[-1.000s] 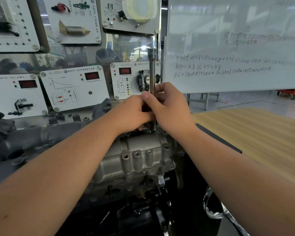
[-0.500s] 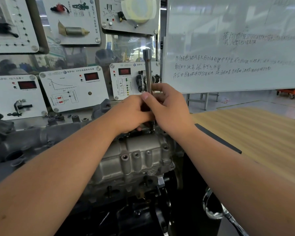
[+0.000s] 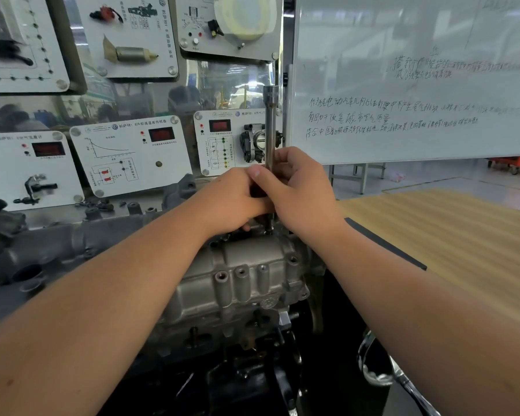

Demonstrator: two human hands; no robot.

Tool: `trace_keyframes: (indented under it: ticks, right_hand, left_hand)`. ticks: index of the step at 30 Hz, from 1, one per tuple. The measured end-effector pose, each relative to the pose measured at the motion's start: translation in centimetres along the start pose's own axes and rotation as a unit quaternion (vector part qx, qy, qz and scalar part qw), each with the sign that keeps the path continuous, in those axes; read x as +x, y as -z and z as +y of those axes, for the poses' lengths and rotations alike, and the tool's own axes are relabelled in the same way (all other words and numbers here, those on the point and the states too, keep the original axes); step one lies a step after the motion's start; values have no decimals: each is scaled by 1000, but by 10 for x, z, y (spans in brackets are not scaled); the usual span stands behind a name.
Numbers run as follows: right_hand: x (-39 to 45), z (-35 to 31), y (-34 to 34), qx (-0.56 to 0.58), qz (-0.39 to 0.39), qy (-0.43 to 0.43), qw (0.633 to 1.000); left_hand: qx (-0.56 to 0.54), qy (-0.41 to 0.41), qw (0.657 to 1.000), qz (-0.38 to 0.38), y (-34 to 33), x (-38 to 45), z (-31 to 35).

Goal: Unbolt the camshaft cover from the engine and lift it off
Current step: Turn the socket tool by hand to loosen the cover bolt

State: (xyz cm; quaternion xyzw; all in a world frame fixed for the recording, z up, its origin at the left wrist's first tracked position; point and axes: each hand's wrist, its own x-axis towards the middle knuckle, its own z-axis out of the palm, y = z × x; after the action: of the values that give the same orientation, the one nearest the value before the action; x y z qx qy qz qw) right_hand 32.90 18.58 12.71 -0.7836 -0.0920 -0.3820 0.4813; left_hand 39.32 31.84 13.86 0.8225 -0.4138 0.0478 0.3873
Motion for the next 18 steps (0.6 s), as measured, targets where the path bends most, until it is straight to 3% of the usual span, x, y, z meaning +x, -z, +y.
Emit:
trace_keyframes:
  ticks: [7, 14, 18]
  right_hand:
    - [2, 2, 2, -54, 0, 20, 998]
    - [0, -1, 1, 3, -7, 0, 1000]
    - [1, 1, 2, -37, -8, 23, 999]
  left_hand:
    - [-56, 4, 998, -3, -2, -3, 0]
    - [-6, 3, 1000, 4, -1, -1, 3]
    - [-26, 8, 999, 20, -2, -3, 4]
